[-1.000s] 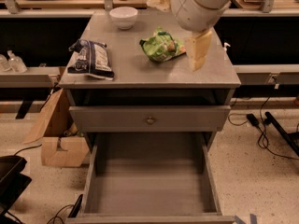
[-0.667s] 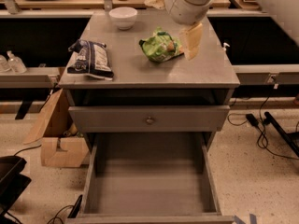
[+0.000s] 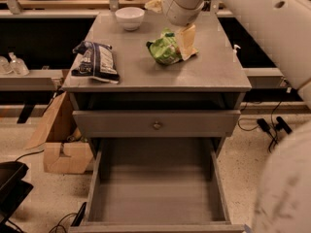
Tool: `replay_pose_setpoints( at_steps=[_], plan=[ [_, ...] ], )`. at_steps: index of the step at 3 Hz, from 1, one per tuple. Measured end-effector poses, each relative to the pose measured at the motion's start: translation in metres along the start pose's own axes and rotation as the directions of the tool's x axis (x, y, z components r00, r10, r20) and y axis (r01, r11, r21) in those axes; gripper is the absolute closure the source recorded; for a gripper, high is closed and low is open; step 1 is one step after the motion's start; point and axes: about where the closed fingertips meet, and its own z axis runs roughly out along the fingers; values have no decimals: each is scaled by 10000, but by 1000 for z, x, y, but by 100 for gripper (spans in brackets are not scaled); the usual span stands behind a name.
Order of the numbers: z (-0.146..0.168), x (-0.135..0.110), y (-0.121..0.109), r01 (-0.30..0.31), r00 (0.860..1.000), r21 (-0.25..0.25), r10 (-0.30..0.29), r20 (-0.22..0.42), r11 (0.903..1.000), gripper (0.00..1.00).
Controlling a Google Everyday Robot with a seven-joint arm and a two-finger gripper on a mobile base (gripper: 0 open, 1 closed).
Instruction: Place green rice chip bag into middle drawer
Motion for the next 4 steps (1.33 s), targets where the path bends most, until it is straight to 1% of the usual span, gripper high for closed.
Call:
replay_pose_setpoints(
  at_steps=[1,2,3,4],
  plan=[
    [55,0,-5,109,9996,-435,-97,281,9990,0],
    [84,5,-3,266,9995,-1151,-246,191,9930,0],
    [107,15,0,415,9989,-1923,-447,-124,9805,18],
    [119,21,-2,665,9958,-2436,-797,-447,9676,42]
  ],
)
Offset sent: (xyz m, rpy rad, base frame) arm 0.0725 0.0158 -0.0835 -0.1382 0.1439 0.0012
